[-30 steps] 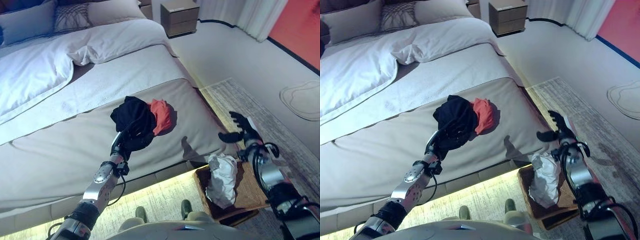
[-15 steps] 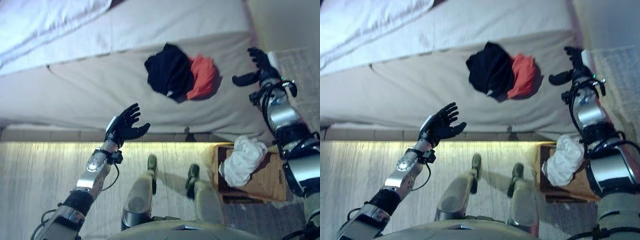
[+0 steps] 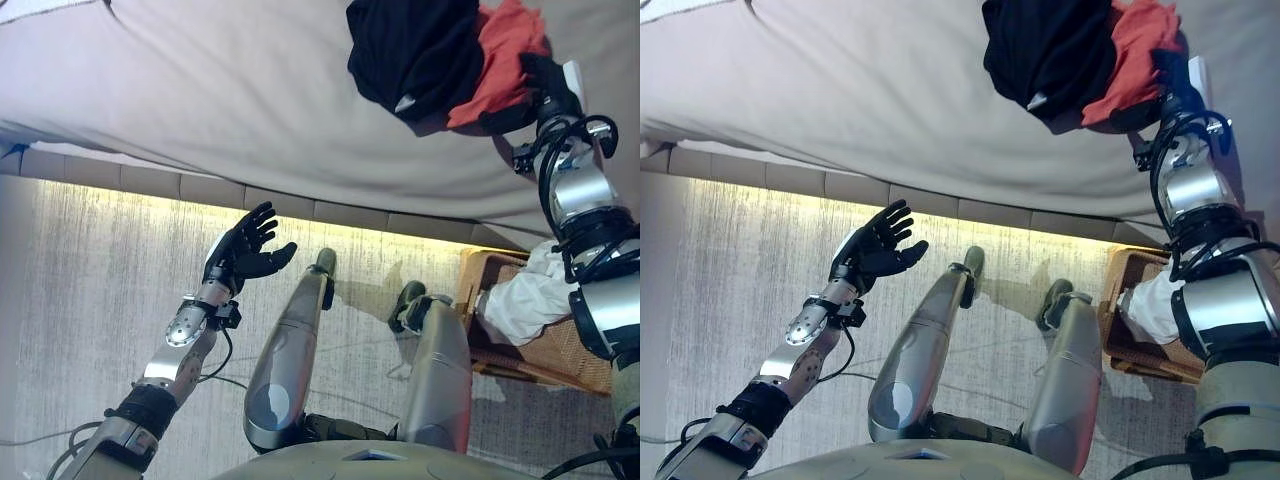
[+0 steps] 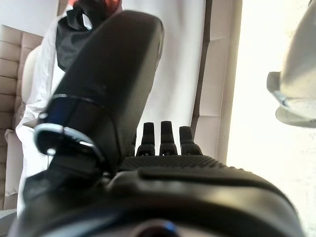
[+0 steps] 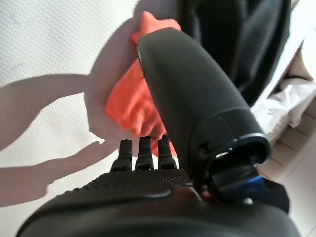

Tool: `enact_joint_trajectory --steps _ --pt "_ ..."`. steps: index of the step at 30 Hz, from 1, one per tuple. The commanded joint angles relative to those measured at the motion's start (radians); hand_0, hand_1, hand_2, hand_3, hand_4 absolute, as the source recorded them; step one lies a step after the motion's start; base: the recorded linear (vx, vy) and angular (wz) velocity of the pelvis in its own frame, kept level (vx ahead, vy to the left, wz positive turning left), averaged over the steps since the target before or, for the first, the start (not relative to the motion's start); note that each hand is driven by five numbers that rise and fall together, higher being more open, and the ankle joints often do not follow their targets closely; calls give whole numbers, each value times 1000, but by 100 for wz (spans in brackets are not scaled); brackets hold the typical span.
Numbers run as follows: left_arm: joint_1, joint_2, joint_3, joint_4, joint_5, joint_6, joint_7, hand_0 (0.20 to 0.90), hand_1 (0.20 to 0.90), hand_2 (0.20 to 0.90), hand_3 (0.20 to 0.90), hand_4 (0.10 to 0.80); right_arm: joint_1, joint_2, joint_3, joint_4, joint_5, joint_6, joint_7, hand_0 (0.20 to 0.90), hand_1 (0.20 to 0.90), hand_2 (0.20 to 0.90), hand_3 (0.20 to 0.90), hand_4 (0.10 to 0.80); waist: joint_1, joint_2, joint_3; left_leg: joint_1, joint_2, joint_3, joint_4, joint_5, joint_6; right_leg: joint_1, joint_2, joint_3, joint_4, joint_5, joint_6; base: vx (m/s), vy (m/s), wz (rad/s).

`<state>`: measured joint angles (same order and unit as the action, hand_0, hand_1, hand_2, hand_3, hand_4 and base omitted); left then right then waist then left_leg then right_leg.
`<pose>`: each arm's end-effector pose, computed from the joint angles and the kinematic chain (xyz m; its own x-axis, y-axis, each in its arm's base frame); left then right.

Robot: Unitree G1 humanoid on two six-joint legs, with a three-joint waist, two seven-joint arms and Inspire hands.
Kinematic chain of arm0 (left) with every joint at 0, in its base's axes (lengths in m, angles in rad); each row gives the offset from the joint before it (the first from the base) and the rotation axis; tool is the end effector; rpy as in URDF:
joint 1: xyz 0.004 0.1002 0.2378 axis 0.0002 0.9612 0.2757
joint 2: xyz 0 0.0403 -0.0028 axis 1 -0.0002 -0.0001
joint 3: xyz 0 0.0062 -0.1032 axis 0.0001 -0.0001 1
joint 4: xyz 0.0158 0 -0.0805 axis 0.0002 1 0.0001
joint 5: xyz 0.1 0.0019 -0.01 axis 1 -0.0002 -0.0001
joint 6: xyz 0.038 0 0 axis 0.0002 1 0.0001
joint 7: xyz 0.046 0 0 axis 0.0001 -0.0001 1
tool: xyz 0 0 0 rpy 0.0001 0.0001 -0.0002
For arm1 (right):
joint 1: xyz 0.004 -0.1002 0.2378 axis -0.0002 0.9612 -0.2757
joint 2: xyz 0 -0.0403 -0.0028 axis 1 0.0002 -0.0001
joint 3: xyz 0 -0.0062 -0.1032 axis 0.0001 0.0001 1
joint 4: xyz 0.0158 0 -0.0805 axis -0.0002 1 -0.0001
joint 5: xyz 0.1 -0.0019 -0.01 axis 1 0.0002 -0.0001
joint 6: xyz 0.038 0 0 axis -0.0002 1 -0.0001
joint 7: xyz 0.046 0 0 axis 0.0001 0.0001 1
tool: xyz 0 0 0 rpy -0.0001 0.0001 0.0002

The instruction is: Pick up the clothes from the bed and place them into the basket

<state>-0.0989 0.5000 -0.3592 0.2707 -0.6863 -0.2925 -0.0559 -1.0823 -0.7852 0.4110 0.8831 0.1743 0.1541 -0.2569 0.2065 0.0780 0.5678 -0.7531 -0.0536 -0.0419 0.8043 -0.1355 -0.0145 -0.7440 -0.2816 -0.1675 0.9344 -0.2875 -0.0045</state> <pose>0.2107 0.2014 0.0252 0.9765 -0.2146 -0.0177 0.2097 0.9664 -0.1485 0.3448 -0.2747 0.2285 0.8941 -0.3902 0.2197 0.4386 0.6647 -0.6048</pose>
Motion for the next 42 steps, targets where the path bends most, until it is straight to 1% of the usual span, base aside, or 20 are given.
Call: enact_joint_trajectory --steps 1,6,8,9,10,11,12,13,14,15,17,20,24,29,34,35,36,39,40,42 --pt "9 33 14 -161 -62 -132 -9 900 900 900 900 800 -159 -128 85 -22 -41 -11 -39 900 900 900 900 800 18 37 -48 -8 -40 -12 70 -146 40 24 59 -46 21 -28 -38 -9 -5 4" --pt "37 49 28 -223 -94 -144 6 900 900 900 900 800 -242 -148 120 32 -13 -3 -39 900 900 900 900 800 43 61 -48 -101 -56 -22 129 -153 54 -73 62 -39 93 -52 -46 -24 -9 4" --pt "47 57 38 -239 -110 -134 4 900 900 900 900 800 -266 -154 129 43 -8 10 -38 900 900 900 900 800 51 65 -48 -124 -61 -25 145 -152 56 -96 62 -39 110 -55 -46 -27 -25 5" --pt "55 61 46 -248 -121 -127 2 900 900 900 900 800 -276 -160 135 46 -14 18 -37 820 820 820 807 707 55 67 -48 -135 -63 -27 152 -152 57 -107 62 -39 118 -57 -47 -27 -37 2" --pt "63 65 53 -252 -129 -124 -2 900 900 900 900 800 -285 -168 144 50 -36 36 -30 820 820 820 807 707 58 67 -48 -143 -62 -27 159 -152 58 -115 60 -40 125 -58 -47 -28 -38 4" --pt "68 66 58 -258 -131 -124 -5 900 900 900 900 800 -297 -174 158 58 -63 47 -29 575 575 575 521 421 62 68 -48 -152 -63 -28 164 -151 59 -122 60 -41 129 -59 -47 -28 -36 6" --pt "72 69 65 -262 -137 -125 -10 900 900 900 900 800 -316 -181 177 75 -112 56 -22 415 415 415 335 235 66 68 -48 -159 -64 -29 167 -149 59 -129 60 -43 134 -59 -48 -27 -28 7" --pt "78 73 73 -267 -145 -124 -16 900 900 900 900 800 -337 -190 206 94 -159 69 -19 324 324 324 227 127 69 69 -48 -164 -63 -29 169 -147 61 -133 59 -45 137 -59 -48 -21 -19 6" --pt "81 74 76 -270 -148 -123 -18 900 900 900 900 800 -348 -194 220 101 -178 77 -17 300 300 300 200 100 70 70 -48 -166 -63 -29 171 -146 61 -135 59 -45 138 -58 -48 -27 -28 4" --pt "88 81 79 -277 -164 -123 -29 900 900 900 900 800 -373 -208 258 121 -230 107 -20 300 300 300 200 100 77 70 -48 -175 -66 -29 177 -144 62 -142 59 -47 144 -57 -49 -34 -35 4" --pt "98 87 83 -287 -166 -125 -38 900 900 900 900 800 -406 -218 303 142 -260 136 -33 300 300 300 200 100 81 72 -48 -184 -65 -29 179 -141 65 -149 58 -51 147 -57 -50 -46 -37 3" --pt "105 94 79 -295 -163 -132 -37 900 900 900 900 800 -434 -219 335 176 -271 145 -48 300 300 300 200 100 88 73 -48 -179 -66 -30 179 -139 64 -141 58 -56 146 -55 -49 -31 -24 7" --pt "111 102 87 -302 -161 -137 -31 900 900 900 900 800 -444 -219 341 191 -246 143 -79 300 300 300 200 100 90 69 -48 -152 -65 -29 165 -140 63 -113 60 -65 130 -53 -47 -8 -4 0" --pt "116 102 97 -294 -157 -141 -37 900 900 900 900 800 -422 -223 318 186 -242 128 -100 300 300 300 200 100 83 58 -48 -84 -53 -23 131 -141 57 -44 62 -72 89 -46 -44 -13 -2 -1" --pt "104 98 100 -281 -141 -142 -40 900 900 900 900 800 -356 -242 259 152 -201 64 -158 300 300 300 200 100 58 22 -48 78 -28 -10 23 -130 47 118 72 -76 -23 -24 -36 2 4 -1" --pt "103 98 100 -280 -141 -141 -40 900 900 900 900 800 -351 -244 254 148 -199 61 -160 300 300 300 200 100 56 20 -48 91 -26 -9 14 -128 47 130 73 -76 -31 -22 -36 41 40 -4" --pt "94 95 102 -270 -136 -132 -41 900 900 900 900 800 -322 -257 223 126 -180 37 -169 300 300 300 200 100 45 3 -48 166 -14 -4 -39 -121 44 200 75 -75 -78 -14 -32 60 38 -8" --pt "86 85 94 -255 -117 -114 -35 900 900 900 900 800 -247 -278 162 75 -142 6 -168 300 300 300 200 100 25 -28 -85 275 7 5 -133 -104 36 310 85 -76 -182 7 -25 75 46 -19" --pt "82 81 87 -249 -109 -113 -34 900 900 900 900 800 -217 -287 137 57 -120 -4 -167 300 300 300 200 100 15 -39 -101 302 16 12 -175 -72 38 338 87 -85 -232 37 -32 37 56 -26" --pt "79 75 77 -242 -100 -102 -20 900 900 900 900 800 -166 -300 98 21 -83 -15 -154 300 300 300 200 100 -4 -58 -135 365 29 22 -230 -63 33 408 103 -81 -317 55 -29 72 40 -24"
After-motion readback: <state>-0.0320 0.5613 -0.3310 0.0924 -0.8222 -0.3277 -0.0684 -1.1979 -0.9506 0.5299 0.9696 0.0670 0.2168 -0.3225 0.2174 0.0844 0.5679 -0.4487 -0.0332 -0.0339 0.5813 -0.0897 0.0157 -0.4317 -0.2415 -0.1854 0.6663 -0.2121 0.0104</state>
